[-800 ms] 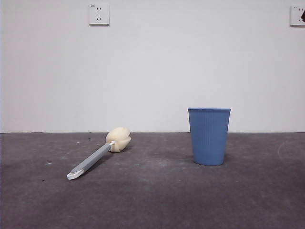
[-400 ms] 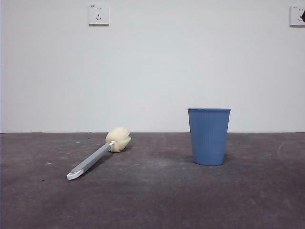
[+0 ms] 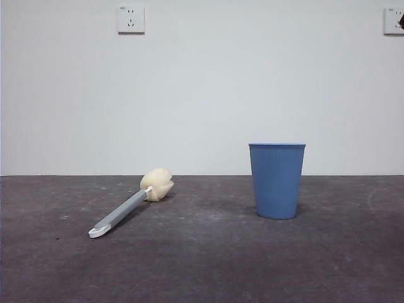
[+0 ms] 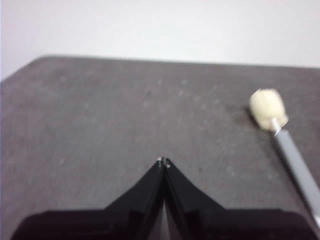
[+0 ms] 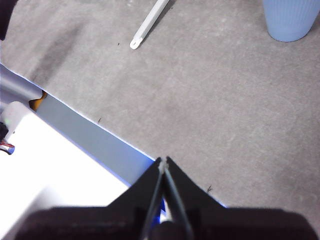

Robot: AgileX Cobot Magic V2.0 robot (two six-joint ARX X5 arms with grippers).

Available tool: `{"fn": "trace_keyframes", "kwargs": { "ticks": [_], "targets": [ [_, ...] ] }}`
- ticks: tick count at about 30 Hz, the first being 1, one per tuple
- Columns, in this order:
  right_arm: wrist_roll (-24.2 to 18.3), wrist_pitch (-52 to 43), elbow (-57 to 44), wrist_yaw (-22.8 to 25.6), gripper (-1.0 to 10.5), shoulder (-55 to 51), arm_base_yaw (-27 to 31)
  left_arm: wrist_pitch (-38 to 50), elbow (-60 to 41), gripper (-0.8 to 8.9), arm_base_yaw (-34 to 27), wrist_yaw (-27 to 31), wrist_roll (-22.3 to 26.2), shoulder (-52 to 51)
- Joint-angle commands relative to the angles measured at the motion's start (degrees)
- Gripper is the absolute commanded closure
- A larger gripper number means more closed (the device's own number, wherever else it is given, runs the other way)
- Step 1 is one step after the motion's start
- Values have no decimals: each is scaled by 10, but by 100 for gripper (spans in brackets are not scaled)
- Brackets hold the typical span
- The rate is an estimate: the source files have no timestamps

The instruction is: Pick up the cup brush,pick up the cup,insert the brush into the cup,clean the cup,put the cup brush back,put the cup back to the fixed position on the table

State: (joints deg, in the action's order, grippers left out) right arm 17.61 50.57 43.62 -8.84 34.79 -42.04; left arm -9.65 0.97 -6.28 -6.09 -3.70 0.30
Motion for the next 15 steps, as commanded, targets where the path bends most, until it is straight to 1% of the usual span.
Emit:
{"fn": "trace_keyframes", "kwargs": {
  "ticks": [1, 4, 15],
  "targets": [
    [5, -3, 0, 2, 946, 0, -1, -4, -8, 817, -2, 3, -7, -2],
    [5, -3, 0, 2, 946, 0, -1, -3, -8, 817, -2, -10, -10, -2],
    [5, -3, 0, 2, 946, 0, -1, -3, -8, 817, -2, -11, -10, -2]
  ]
}}
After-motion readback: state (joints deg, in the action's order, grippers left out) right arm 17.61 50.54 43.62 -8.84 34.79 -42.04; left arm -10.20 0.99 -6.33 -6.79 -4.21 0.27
